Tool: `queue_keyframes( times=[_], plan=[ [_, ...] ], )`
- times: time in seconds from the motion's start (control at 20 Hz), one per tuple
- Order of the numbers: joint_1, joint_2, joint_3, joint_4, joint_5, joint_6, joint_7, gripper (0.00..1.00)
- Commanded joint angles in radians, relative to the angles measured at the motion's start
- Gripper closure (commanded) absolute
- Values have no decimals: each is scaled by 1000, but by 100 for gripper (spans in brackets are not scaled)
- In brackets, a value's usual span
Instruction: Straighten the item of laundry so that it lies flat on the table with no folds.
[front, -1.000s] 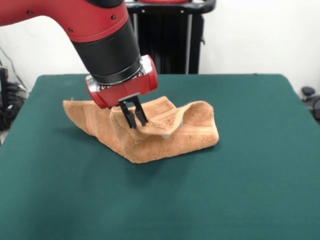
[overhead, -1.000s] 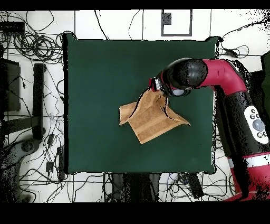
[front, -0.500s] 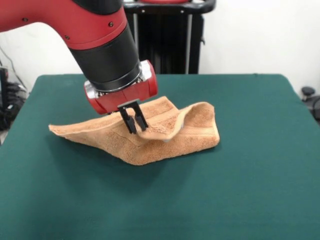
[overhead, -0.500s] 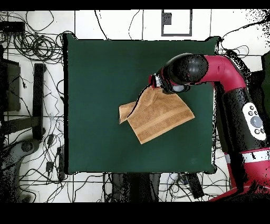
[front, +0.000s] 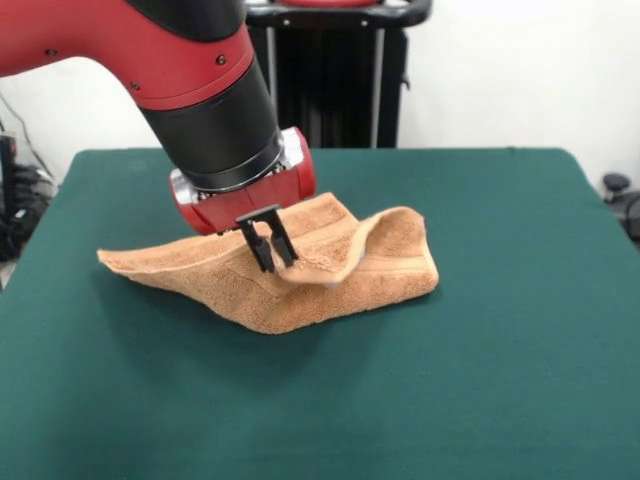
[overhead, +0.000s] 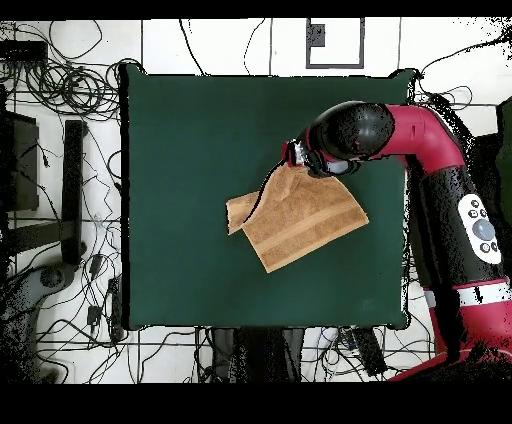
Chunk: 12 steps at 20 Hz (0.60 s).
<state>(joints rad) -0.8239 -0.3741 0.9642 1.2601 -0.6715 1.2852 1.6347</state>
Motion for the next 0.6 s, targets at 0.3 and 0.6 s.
queue_keyframes(
  times=[0.3,0.6],
  plan=[
    [49,23,-15,-26,-6,64,-372,100],
    [53,32,-16,-49,6,82,-364,100]
  ],
)
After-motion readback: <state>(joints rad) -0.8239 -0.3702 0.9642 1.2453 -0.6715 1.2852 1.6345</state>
